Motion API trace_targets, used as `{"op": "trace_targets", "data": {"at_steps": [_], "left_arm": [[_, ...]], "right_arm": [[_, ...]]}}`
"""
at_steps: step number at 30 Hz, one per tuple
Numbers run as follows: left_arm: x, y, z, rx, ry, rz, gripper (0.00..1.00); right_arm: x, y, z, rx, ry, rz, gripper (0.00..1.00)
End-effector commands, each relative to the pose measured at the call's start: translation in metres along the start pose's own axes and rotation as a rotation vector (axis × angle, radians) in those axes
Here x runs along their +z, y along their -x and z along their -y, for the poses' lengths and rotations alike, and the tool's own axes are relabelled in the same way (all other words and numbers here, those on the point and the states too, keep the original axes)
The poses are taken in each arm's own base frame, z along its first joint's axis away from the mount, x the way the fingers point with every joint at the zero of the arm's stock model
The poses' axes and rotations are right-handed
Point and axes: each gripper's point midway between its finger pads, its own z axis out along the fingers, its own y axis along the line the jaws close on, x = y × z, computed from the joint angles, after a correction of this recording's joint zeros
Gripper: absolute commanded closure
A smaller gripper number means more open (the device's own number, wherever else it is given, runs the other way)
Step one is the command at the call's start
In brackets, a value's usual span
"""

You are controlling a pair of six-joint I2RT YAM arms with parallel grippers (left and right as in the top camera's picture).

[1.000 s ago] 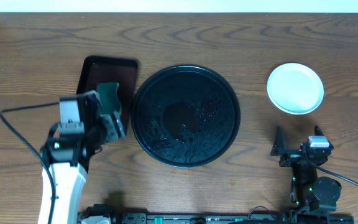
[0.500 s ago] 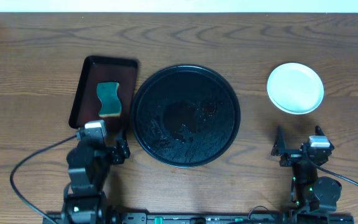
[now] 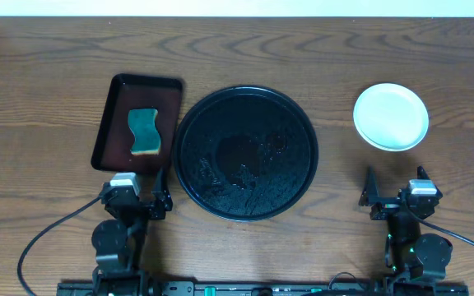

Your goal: Clean dirty plates on tray and stack at the side

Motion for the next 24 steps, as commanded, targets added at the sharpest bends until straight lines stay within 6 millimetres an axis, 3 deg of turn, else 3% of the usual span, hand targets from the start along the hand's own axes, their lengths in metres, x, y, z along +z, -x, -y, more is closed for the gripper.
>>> {"op": "trace_targets", "data": {"at_steps": [1,4,24], "left_arm": [[-0.0024,0.0005,-0.004,0.02,0.017,0.037,0.2],[-0.0055,0.0096,-0.004,0.024,0.021,0.081,0.2],[-0.0054,0.0074,0.0001,0.113,-0.002,0.07,0.2]], "right_arm": [[-0.0003,-0.0004,0.0009,0.014,-0.004,0.0,0.01],[-0.0003,-0.0004,0.0009,0.014,-0.004,0.0,0.01],[-0.0003,-0.0004,0.0009,0.014,-0.004,0.0,0.01]]}}
